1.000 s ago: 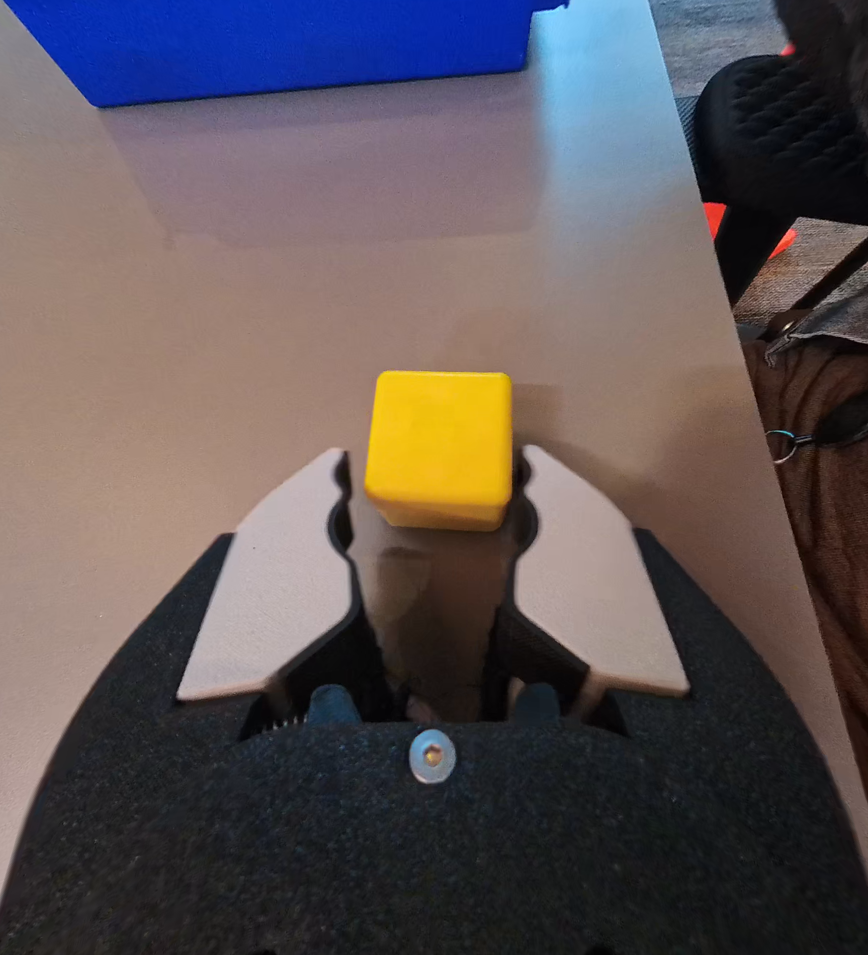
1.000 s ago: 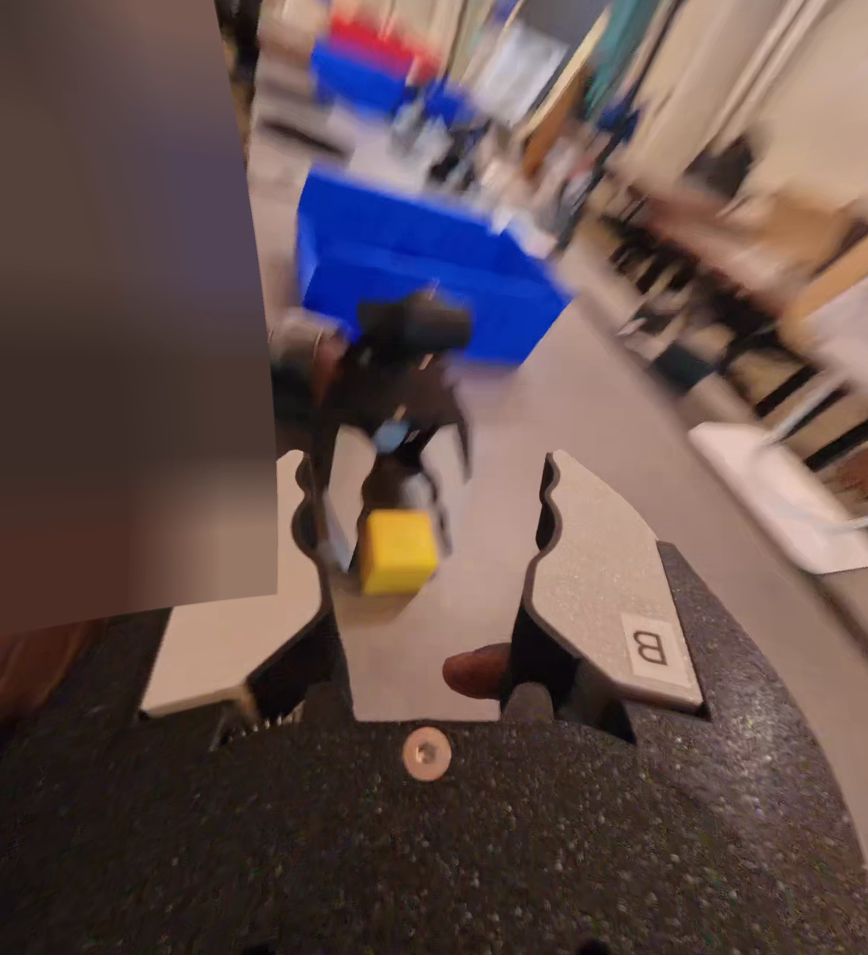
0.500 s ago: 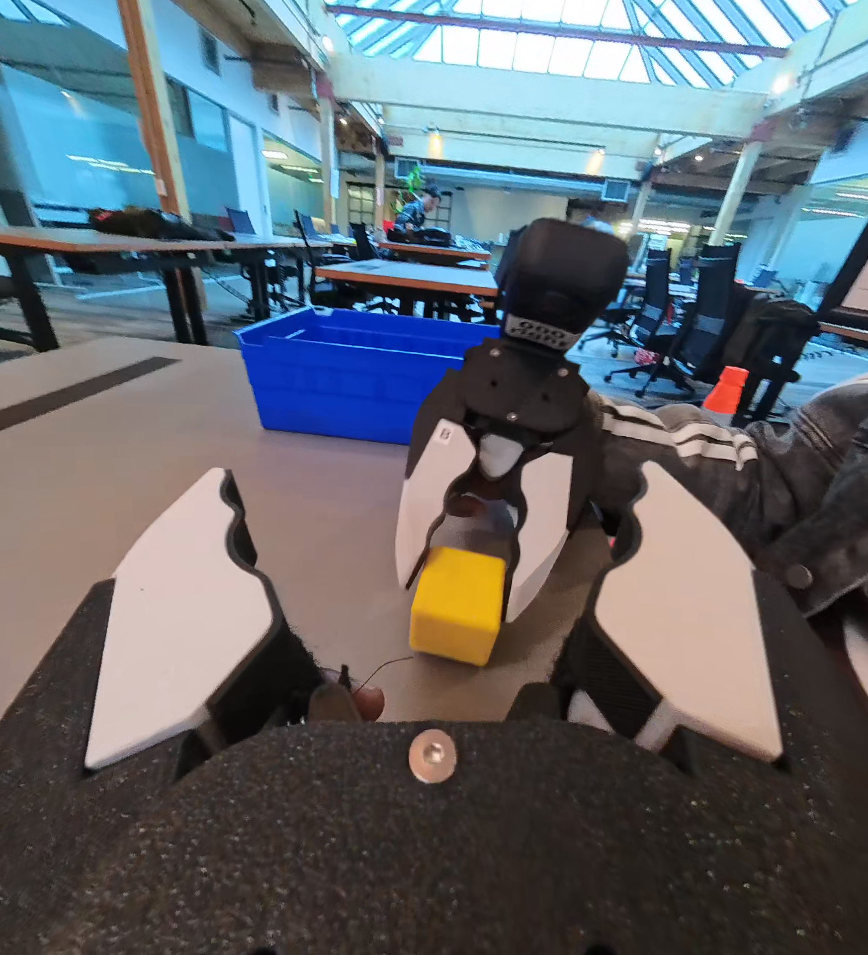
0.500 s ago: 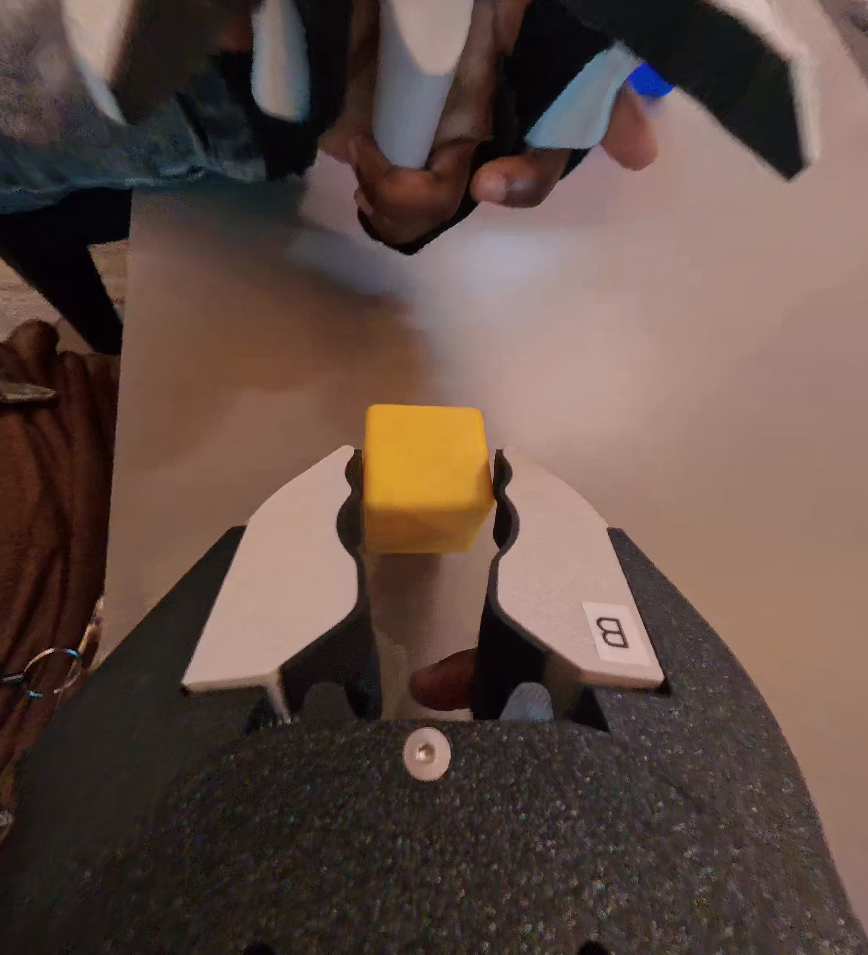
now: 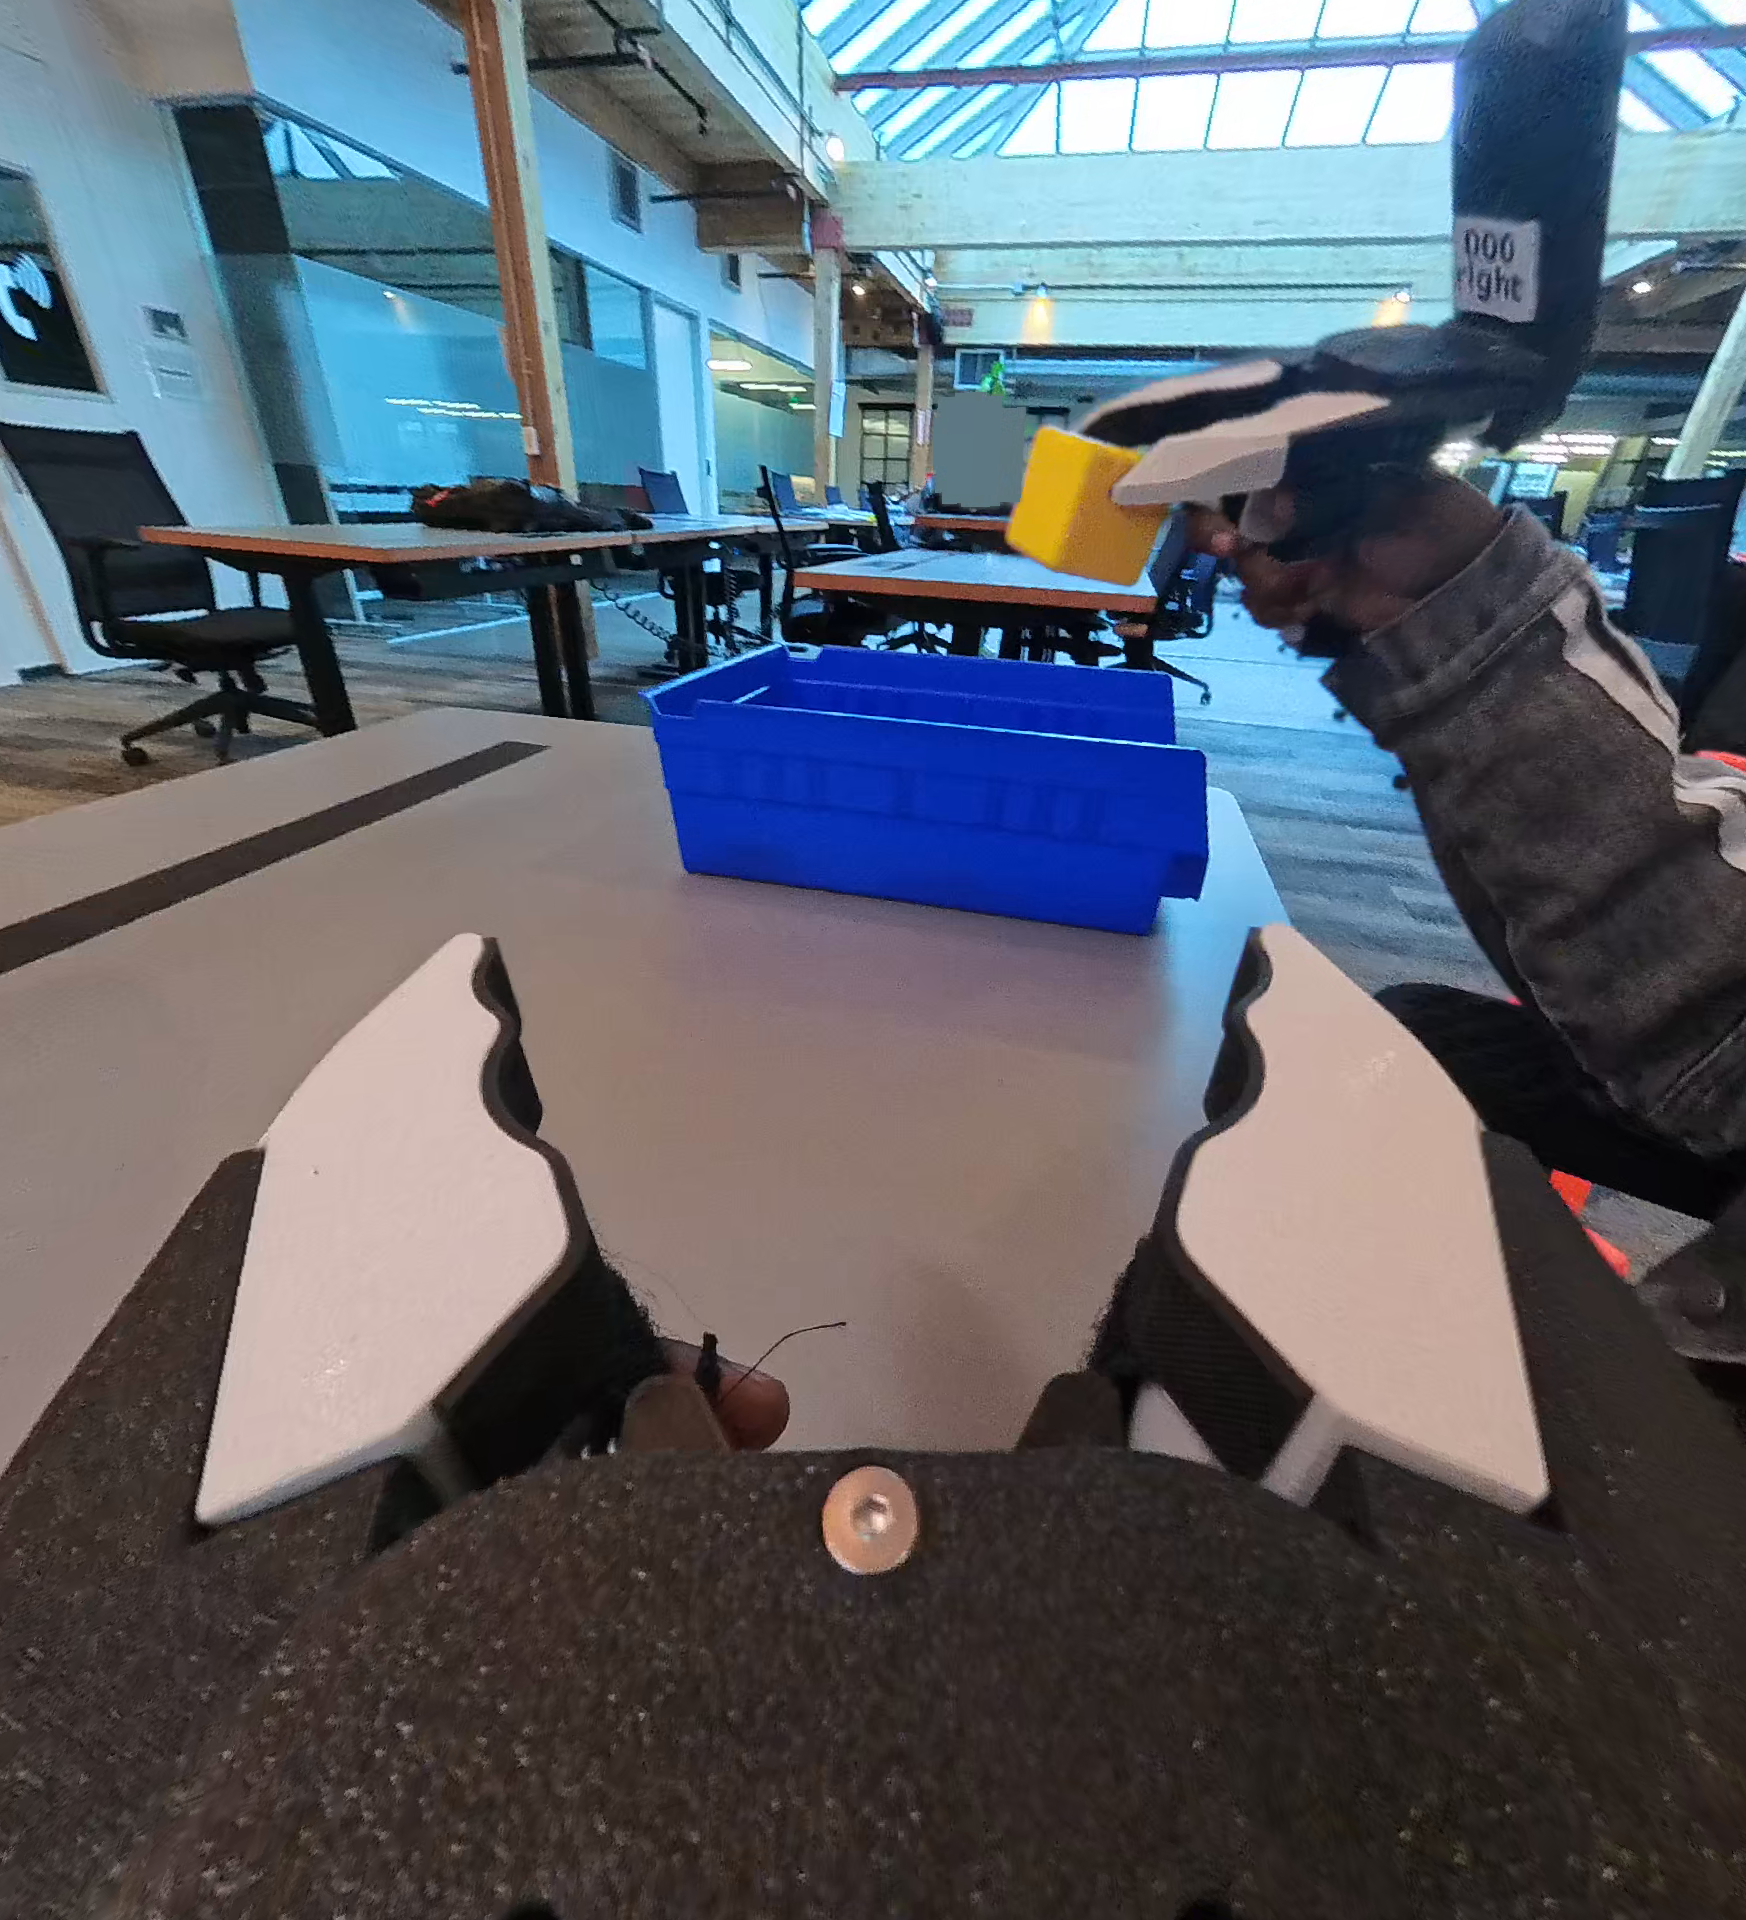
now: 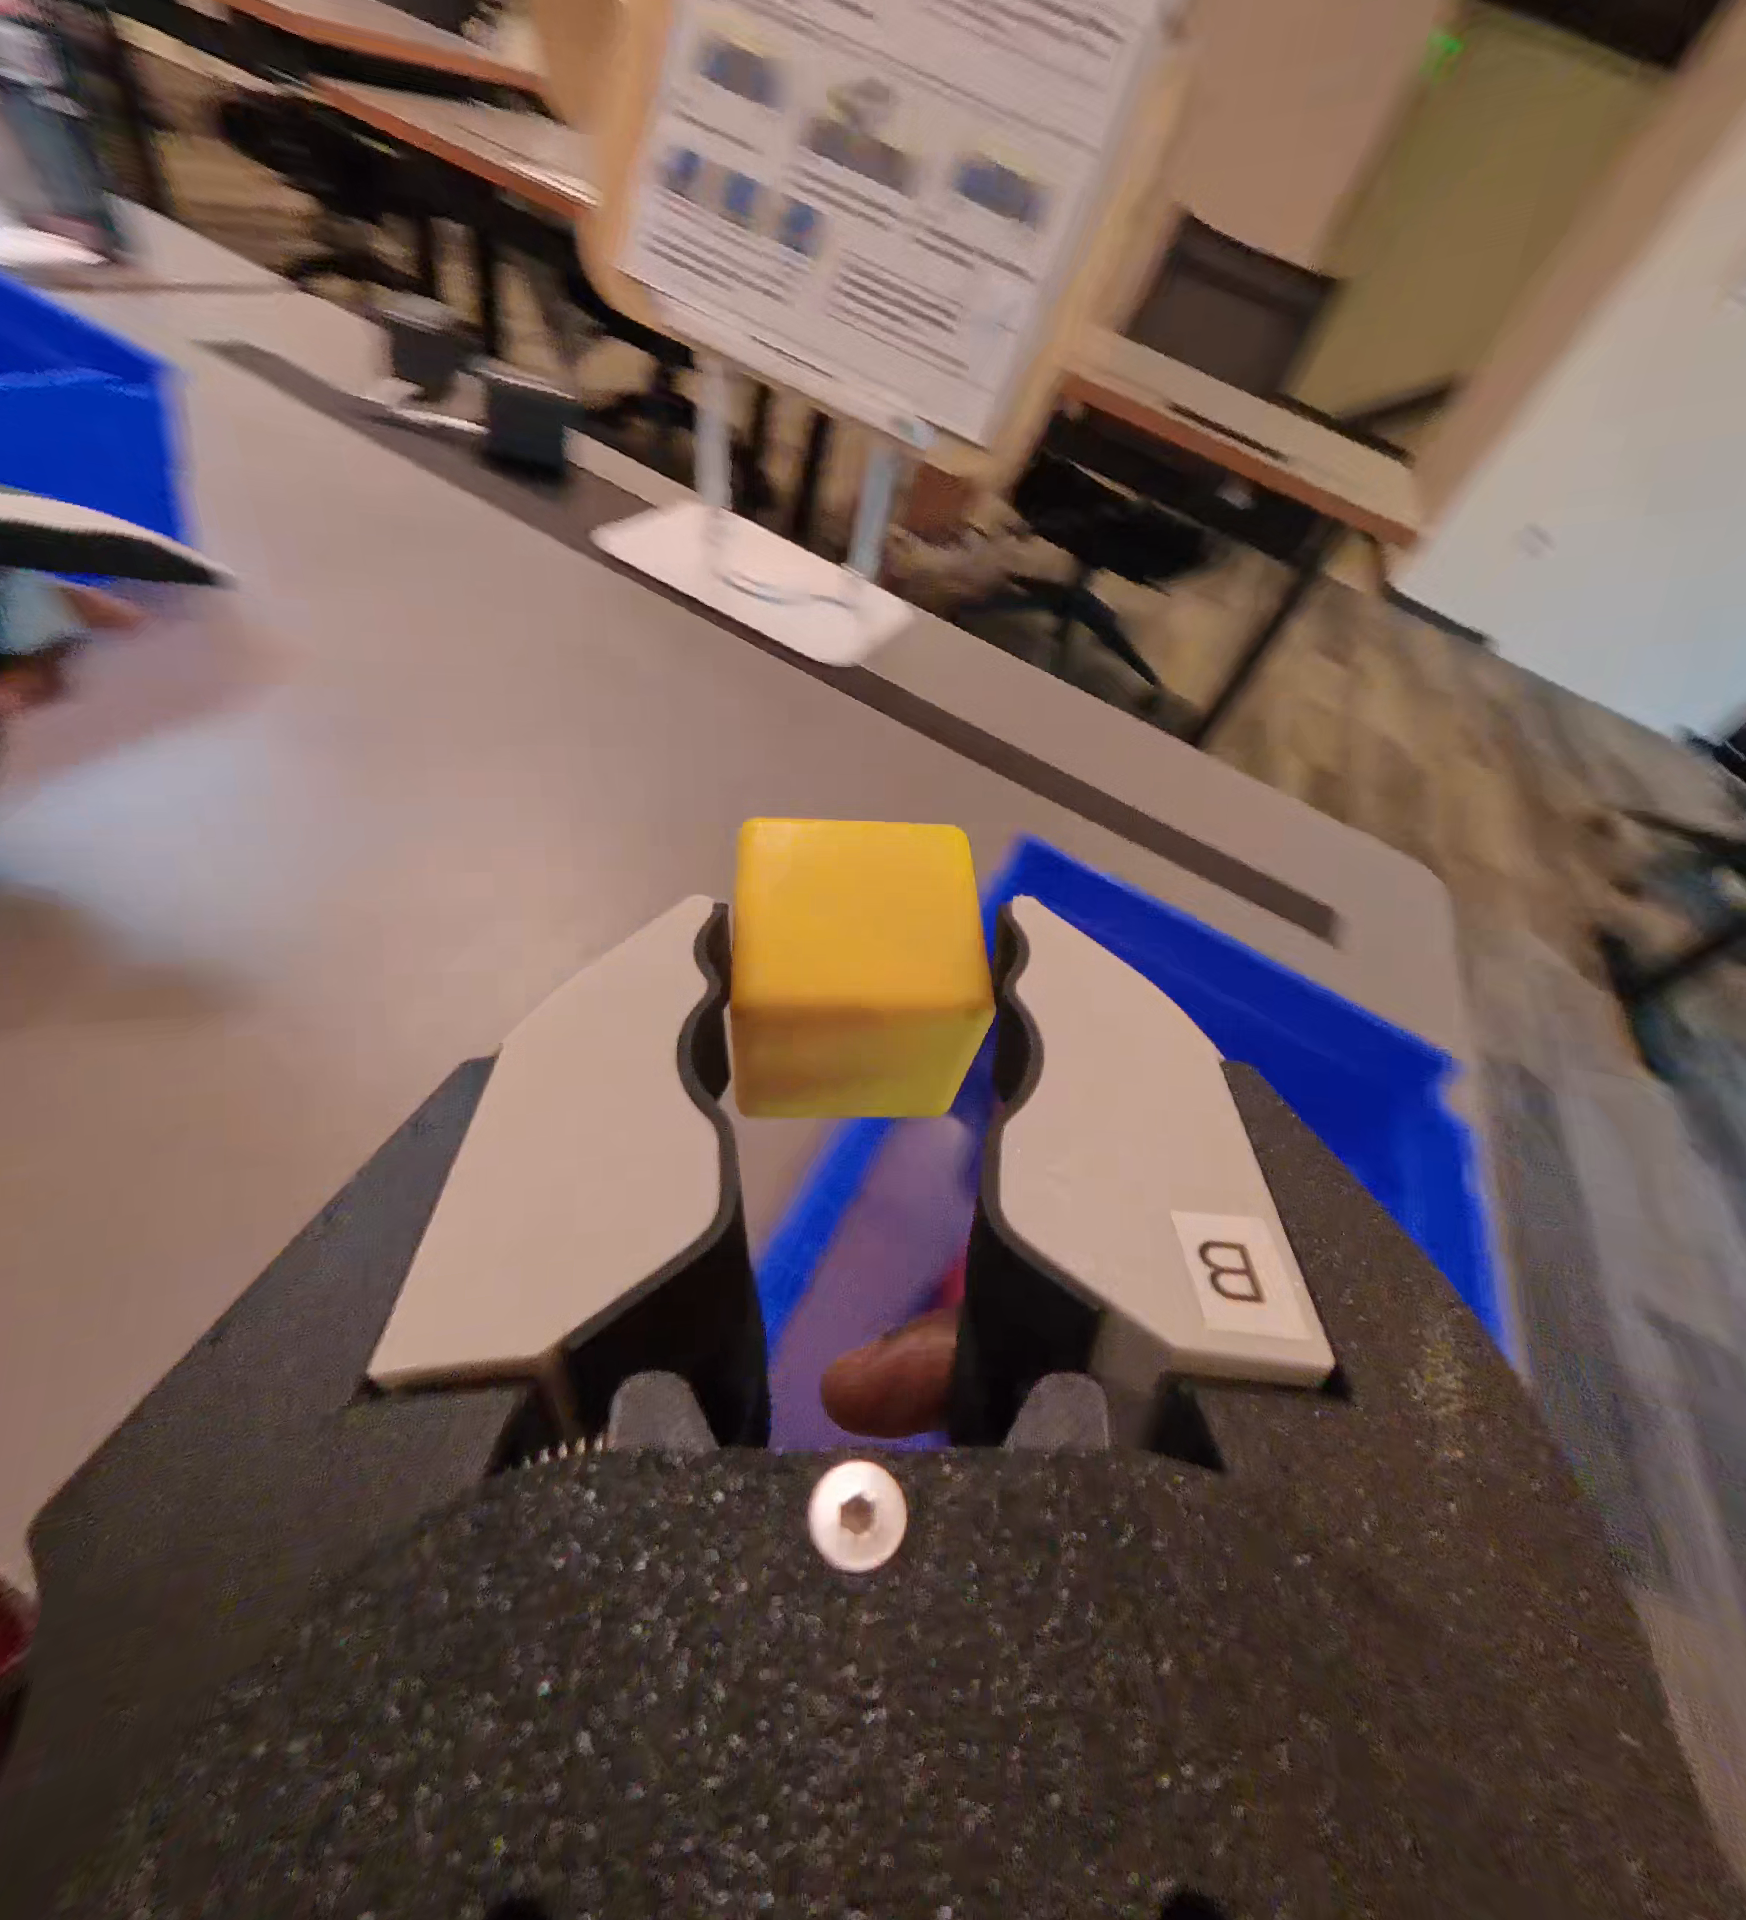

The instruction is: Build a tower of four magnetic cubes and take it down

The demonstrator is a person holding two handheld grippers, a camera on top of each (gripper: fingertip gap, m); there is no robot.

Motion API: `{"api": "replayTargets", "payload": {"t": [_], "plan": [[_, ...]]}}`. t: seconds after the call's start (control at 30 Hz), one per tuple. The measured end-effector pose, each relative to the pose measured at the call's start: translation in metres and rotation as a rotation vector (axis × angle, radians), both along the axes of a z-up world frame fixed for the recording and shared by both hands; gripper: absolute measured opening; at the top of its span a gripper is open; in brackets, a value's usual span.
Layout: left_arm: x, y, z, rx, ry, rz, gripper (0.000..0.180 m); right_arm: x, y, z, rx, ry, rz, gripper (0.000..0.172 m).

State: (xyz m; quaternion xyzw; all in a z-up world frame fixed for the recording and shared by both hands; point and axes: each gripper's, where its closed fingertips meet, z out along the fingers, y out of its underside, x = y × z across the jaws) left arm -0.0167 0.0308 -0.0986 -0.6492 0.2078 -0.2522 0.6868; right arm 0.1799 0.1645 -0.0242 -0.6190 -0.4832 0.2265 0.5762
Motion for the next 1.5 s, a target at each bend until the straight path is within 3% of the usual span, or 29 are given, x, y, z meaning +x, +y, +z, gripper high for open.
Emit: {"api": "replayTargets", "payload": {"t": [0.17,0.27,0.57,0.87,1.03,1.17,1.37,1.5], "plan": [[-0.006,0.002,0.002,0.011,-0.009,0.033,0.124,0.086,0.060,-0.032,-0.138,-0.093,-0.353,0.048],[-0.008,0.003,0.001,0.012,-0.002,0.048,0.123,0.115,0.075,-0.068,-0.276,-0.193,-0.458,0.048],[-0.008,0.004,-0.001,0.005,0.005,0.055,0.122,0.133,0.101,-0.143,-0.464,-0.391,-0.565,0.048],[-0.005,0.005,-0.005,-0.016,0.033,0.048,0.122,0.140,0.099,-0.173,-0.562,-0.484,-0.573,0.049],[-0.005,0.006,-0.009,-0.054,0.053,0.055,0.125,0.136,0.093,-0.160,-0.569,-0.430,-0.543,0.066],[-0.012,0.003,0.009,-0.055,0.077,0.128,0.130,0.127,0.096,-0.117,-0.417,-0.283,-0.530,0.084],[-0.056,-0.023,0.063,-0.049,0.164,0.468,0.143,0.095,0.085,-0.045,-0.225,0.013,-0.450,0.117],[-0.105,-0.060,0.071,-0.196,0.330,0.745,0.144,0.072,0.066,-0.035,-0.232,0.018,-0.374,0.121]]}}
